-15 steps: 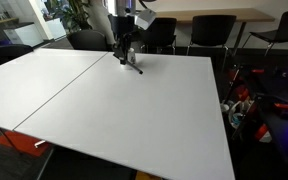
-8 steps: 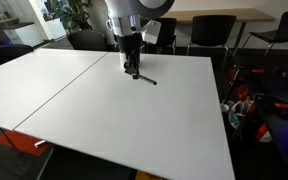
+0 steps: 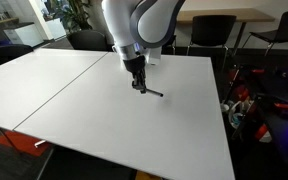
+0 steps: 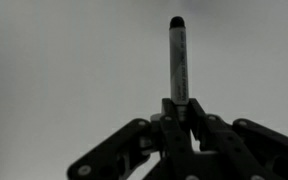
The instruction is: Remove the marker from the white mug.
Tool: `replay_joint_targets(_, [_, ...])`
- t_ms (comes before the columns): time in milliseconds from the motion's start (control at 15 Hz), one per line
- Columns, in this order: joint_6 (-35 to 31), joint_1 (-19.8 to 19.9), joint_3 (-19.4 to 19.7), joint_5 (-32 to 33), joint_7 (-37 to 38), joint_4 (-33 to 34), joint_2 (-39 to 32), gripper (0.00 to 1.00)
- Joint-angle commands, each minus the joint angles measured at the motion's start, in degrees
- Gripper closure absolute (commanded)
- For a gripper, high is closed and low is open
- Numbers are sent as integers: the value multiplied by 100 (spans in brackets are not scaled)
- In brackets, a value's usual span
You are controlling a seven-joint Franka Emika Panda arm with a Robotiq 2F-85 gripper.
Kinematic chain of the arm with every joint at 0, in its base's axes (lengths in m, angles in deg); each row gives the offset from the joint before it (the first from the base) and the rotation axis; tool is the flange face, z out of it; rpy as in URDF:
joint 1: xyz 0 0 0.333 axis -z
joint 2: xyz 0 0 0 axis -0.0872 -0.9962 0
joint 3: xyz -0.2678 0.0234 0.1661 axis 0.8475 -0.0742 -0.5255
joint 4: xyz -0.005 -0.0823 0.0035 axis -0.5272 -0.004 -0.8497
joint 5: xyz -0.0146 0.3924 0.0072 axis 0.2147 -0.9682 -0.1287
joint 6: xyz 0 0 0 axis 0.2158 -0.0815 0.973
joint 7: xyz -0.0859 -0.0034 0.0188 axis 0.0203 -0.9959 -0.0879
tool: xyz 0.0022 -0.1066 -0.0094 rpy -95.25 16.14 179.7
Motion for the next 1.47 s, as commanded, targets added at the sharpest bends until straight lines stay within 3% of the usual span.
replay_joint_targets(0, [402,-119,141,142,77,190,5,49])
replay_joint_targets(400, [136,-325,438,529,508,-307,886,4])
replay_joint_targets(467, [86,-344,488,580,645,-382,1079,1])
replay_joint_targets(1067, [-82,-249,560,943,1249,-718,2100,0])
replay_joint_targets(1133, [93,-190,476,851,1052,-386,1784,0])
replay_joint_targets(1400, [88,-170,472,854,1056,-467,1921,0])
